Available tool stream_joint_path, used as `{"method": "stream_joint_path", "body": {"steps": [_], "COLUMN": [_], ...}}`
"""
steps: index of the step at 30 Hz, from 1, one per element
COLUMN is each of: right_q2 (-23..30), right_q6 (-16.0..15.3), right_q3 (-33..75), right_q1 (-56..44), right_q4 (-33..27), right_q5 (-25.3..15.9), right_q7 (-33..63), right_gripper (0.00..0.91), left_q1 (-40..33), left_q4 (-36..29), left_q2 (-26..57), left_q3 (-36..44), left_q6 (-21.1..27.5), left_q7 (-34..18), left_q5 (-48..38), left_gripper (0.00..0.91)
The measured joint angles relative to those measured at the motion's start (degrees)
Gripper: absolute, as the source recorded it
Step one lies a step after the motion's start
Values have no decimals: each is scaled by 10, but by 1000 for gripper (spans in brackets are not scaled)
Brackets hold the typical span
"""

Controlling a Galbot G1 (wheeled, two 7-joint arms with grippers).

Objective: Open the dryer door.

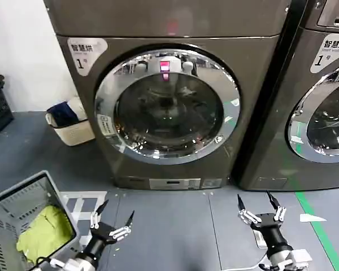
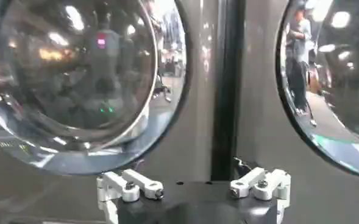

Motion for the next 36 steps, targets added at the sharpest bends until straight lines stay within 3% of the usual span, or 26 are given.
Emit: {"method": "stream_joint_path", "body": {"steps": [20,36], "right_q2": [-163,-191], "right_q6": [-5,-18], "right_q3": [-157,-291], "right_q1": [202,391], "right_q4": [-61,-125], "right_q5": [137,201], "right_q7": [-17,-15], "right_gripper": [907,907], "left_q1": [6,13], "left_q4": [-10,-21], "left_q2": [-2,-12], "left_q3": [-1,-11], "left_q6": [0,-1], "left_q7": [3,10], "left_q5": [-4,-6], "left_gripper": [907,907]}}
